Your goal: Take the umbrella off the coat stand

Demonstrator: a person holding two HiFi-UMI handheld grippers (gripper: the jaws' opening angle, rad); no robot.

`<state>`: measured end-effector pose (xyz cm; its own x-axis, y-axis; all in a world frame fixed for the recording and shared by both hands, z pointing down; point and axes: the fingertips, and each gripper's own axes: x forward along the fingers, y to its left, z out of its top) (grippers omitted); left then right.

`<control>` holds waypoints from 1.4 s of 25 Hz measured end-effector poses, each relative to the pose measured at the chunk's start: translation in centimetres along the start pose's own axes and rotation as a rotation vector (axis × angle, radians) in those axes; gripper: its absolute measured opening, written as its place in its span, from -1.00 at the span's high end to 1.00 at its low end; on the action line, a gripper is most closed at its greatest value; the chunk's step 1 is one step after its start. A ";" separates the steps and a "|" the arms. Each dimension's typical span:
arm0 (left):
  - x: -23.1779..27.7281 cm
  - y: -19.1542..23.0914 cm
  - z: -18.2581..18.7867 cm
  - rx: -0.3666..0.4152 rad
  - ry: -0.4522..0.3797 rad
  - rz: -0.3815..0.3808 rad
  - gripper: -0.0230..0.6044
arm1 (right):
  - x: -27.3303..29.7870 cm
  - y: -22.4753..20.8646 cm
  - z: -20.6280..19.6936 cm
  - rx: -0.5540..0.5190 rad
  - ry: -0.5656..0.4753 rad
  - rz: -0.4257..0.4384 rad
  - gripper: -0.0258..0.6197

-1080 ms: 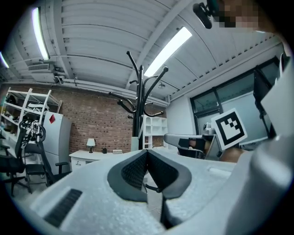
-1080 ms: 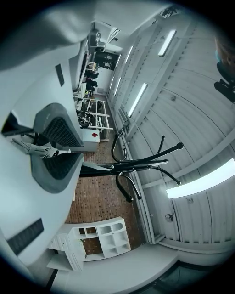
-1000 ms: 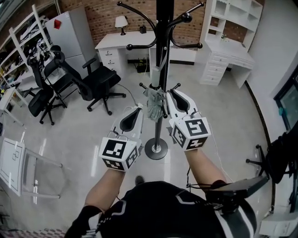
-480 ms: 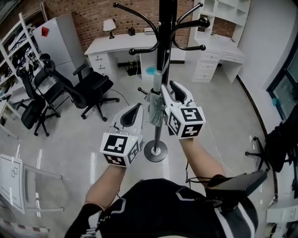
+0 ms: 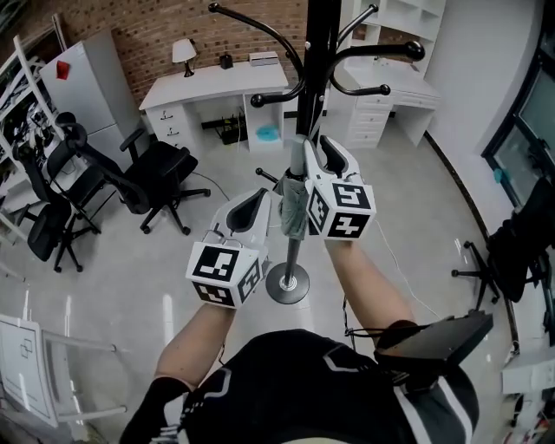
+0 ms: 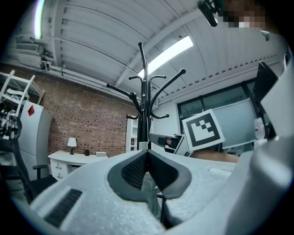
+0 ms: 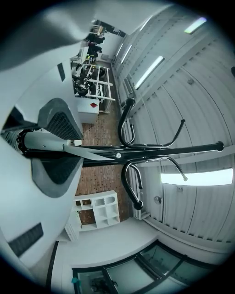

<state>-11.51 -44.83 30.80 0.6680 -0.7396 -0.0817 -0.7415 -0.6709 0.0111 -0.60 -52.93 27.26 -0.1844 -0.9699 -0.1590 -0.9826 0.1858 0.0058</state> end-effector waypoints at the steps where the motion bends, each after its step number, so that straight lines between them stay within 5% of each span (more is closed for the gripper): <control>1: 0.2 0.1 0.1 0.013 0.001 -0.008 0.91 | 0.3 -0.1 0.0 -0.004 -0.002 -0.014 0.60; 22: 2.3 2.4 -2.0 -0.057 0.015 -0.103 0.91 | 1.8 -0.8 -0.2 -0.104 0.005 -0.319 0.77; 35: 1.3 4.2 -1.7 -0.083 0.003 -0.092 0.91 | 2.1 -0.3 0.3 0.031 0.007 -0.204 0.89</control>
<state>-13.69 -48.67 32.47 0.7334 -0.6747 -0.0832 -0.6692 -0.7381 0.0859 -0.69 -55.00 26.63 0.0179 -0.9890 -0.1469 -0.9983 -0.0096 -0.0567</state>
